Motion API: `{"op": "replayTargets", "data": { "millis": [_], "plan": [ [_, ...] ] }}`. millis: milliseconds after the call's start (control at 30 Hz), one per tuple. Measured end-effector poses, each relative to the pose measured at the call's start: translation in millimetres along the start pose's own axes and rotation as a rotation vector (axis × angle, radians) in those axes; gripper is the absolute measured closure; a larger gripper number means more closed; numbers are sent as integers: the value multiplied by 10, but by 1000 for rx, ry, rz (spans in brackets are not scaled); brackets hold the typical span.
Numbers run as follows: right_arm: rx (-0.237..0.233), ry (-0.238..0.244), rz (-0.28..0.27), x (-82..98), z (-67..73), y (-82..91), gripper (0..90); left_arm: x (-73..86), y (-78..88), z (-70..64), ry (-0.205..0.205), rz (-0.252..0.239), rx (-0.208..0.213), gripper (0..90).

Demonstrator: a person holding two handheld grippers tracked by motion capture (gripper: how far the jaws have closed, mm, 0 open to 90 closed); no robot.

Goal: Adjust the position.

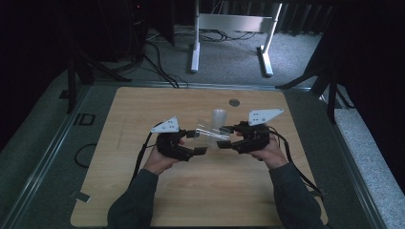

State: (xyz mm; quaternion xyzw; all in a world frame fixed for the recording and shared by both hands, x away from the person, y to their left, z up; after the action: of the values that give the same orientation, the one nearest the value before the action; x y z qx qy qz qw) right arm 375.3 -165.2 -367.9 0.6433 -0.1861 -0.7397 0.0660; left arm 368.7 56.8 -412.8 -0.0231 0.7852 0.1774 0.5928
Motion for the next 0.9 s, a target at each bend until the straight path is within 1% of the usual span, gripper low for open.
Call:
{"op": "replayTargets", "data": {
  "millis": [33, 67, 100, 167, 400, 433, 567, 700, 900],
  "plan": [
    [0, 0, 0, 0, 0, 0, 417, 0, 0, 0, 0, 0, 0, 232],
    [-4, -1, -6, -4, 2, 2, 417, -8, 3, 3, 9, -13, 8, 232],
    [-2, -1, -10, -6, 1, 4, 417, -8, 3, 3, 9, -13, 8, 232],
    [-4, -3, -14, -8, 2, 6, 417, -18, 4, 2, 15, -29, 16, 233],
    [-13, -8, -50, -22, 5, -2, 417, -44, -1, -22, 8, -36, 25, 235],
    [-13, -8, -50, -22, 5, -2, 417, -65, 3, -40, 7, -48, 35, 235],
    [-15, -9, -66, -21, 0, -22, 417, -90, 16, -54, 6, -64, 50, 235],
    [-22, -11, -84, -27, 2, -22, 417, -106, 23, -60, 17, -86, 63, 235],
    [-23, -7, -94, -22, 3, -35, 417, -132, 28, -84, 18, -103, 83, 234]
  ]
}}
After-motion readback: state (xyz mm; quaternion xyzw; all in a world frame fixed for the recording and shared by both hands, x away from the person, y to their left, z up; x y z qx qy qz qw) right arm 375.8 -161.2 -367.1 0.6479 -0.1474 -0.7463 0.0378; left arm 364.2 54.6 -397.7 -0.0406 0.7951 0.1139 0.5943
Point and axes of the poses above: each handheld gripper's, and its own axes: y roughly backward along the jaws, x roughly out of its underside, z roughly to its left, the point moved 4 cm from there along -y, roughly forward along the jaws, and after that the axes turned 1 degree about y, right-handed, at the moved point
